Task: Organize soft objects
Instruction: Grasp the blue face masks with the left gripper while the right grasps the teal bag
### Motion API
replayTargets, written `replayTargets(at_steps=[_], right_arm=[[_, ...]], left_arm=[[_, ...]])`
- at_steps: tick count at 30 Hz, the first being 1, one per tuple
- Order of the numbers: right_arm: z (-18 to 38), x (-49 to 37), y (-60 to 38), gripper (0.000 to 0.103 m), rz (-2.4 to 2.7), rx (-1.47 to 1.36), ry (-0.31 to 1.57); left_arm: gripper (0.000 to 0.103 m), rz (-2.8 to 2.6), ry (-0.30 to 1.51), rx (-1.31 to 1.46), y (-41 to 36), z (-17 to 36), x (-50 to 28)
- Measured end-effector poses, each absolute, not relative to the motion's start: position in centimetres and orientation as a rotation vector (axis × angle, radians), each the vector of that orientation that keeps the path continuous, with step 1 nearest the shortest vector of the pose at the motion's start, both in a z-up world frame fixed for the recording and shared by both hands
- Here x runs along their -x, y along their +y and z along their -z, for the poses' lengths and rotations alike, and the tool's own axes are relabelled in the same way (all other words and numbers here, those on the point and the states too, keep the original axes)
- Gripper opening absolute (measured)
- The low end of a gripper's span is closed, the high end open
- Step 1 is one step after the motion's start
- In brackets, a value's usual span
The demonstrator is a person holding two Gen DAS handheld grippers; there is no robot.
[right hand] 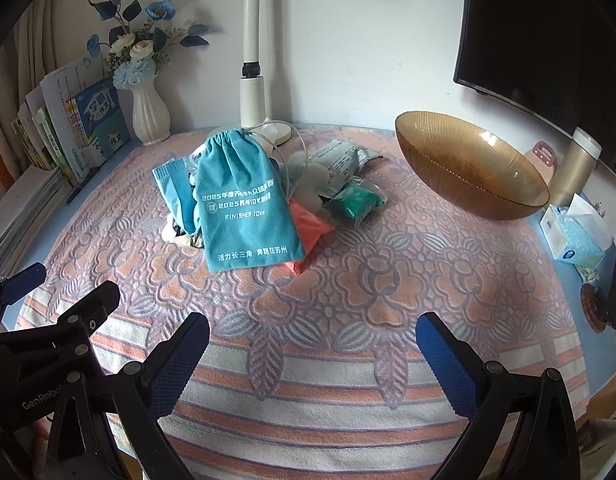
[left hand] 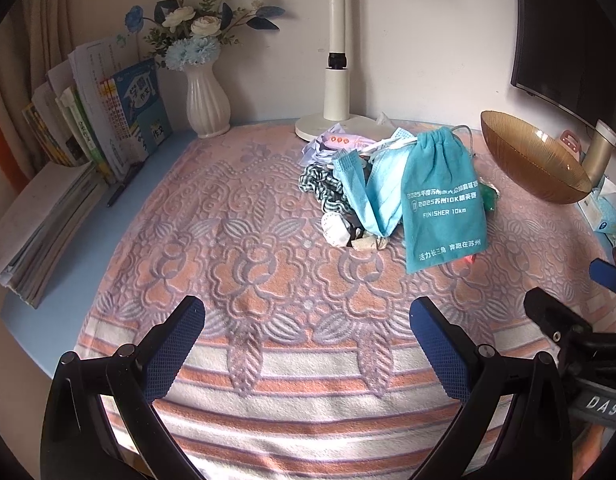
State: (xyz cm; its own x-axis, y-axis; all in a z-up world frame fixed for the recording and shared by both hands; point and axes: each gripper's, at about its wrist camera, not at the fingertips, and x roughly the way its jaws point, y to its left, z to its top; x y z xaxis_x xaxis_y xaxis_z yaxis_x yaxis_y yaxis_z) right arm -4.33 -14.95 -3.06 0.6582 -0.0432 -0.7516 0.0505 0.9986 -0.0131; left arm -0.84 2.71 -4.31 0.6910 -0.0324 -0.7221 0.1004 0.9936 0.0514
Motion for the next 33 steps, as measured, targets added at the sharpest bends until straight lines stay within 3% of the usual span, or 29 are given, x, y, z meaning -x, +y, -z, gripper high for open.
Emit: replayTargets(at_steps=[1,9,11,13,17,18,20,23,24,25,29,33], right_arm=[[2.7,3.8,-15.0,0.099,0.033,-0.010,0.840],[2.5,-3.0,-15.6,0.055,-0.130,-0.043,0.855],[3.4,-4.3,-16.1,0.051,-0.168,-0.067,0.870],[4.2,-5.1,-16.3,0.051,-0.193,-0.065,0.880],[5.0,-6.6,-16.1,0.051,-0.218,-0.047,0.886],[5.1,-7.0,-16.0,0.051,-0.218,-0.042,0.886],[5.3,-7.4,-16.0,0.050,-0.228,-0.051,0.888],[5.4,-7.3,-15.8,0.032,-0.285,-0.075,0.877],[5.4,-7.2,-15.6,0.029,-0.290,-0.072,0.872],[5.3,-7.0,-15.5,0.028,-0.290,-0.063,0.864],[4.8,-6.3,-15.8,0.014,-0.297,-0.076,0.831],[2.8,-5.2,-17.0,0.014,-0.303,-0.114,0.766]], left_arm=[[0.102,0.076,0.805,-0.092,3.2,4.2,0.2],[0.101,0.385,0.898,0.123,5.4,4.2,-7.5],[0.099,0.420,0.908,0.146,5.1,4.8,-8.9],[0.085,0.434,0.930,0.157,4.4,5.6,-10.2],[0.079,0.439,0.963,0.195,3.7,7.1,-12.3],[0.068,0.453,0.967,0.206,3.5,7.4,-12.6],[0.061,0.467,0.980,0.207,3.0,7.8,-12.9],[0.043,0.466,0.983,0.170,1.9,8.1,-12.9],[0.030,0.466,0.983,0.162,1.7,8.2,-12.8],[0.023,0.465,0.981,0.154,1.5,8.2,-12.7],[0.013,0.437,0.946,0.099,0.9,7.7,-12.0],[0.012,0.409,0.868,0.038,1.0,6.0,-10.6]])
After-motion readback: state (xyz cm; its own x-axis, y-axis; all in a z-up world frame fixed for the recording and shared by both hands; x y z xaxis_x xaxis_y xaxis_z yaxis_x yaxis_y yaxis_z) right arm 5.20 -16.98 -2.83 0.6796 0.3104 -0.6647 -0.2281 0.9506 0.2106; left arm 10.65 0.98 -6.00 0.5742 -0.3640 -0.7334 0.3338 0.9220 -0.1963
